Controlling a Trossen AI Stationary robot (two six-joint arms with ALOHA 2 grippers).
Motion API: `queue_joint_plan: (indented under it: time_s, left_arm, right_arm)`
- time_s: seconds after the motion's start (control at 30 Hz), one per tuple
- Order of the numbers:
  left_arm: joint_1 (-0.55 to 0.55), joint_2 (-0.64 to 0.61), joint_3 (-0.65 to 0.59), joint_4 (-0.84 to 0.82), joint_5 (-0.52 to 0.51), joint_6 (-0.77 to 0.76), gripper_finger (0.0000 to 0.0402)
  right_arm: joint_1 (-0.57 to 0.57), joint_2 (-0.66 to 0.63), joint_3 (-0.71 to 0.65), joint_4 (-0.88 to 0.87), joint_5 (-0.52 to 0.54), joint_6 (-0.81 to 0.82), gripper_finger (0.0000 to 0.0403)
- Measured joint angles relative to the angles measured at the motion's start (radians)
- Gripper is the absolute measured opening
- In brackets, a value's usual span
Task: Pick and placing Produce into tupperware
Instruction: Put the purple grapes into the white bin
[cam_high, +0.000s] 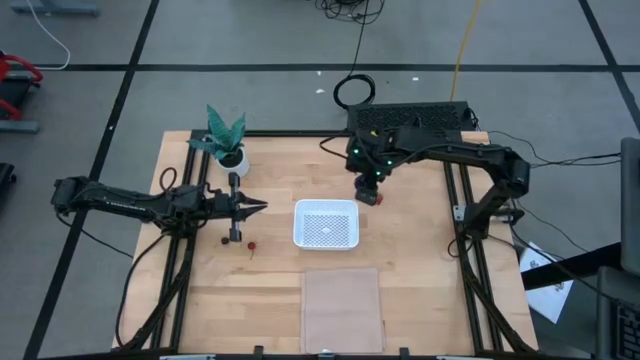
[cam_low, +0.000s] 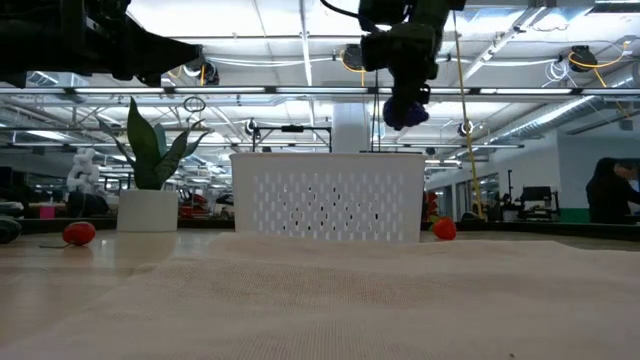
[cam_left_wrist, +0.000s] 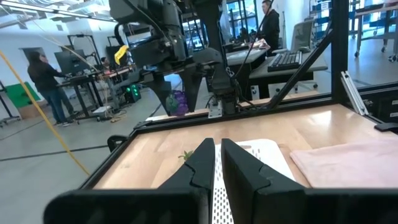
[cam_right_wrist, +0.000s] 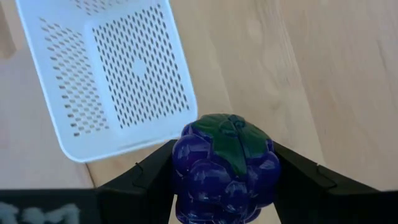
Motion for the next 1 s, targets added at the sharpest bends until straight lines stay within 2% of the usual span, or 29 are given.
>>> queue_joint_plan:
  time_s: [0.5, 0.7, 1.0]
  left_arm:
    - [0.000, 0.000, 0.000, -0.019, 0.000, 0.003, 0.0033]
    - [0.000, 0.000, 0.000, -0.019, 0.000, 0.003, 0.0033]
    - [0.000, 0.000, 0.000, -0.019, 0.000, 0.002, 0.0033]
  right_arm:
    - [0.072, 0.158, 0.180, -0.007, -0.022, -0.102, 0.0201]
    - [0.100, 0.167, 0.181, 0.020, -0.051, -0.158, 0.0201]
    - [0.161, 0.170, 0.122, 0.164, -0.051, -0.373, 0.0201]
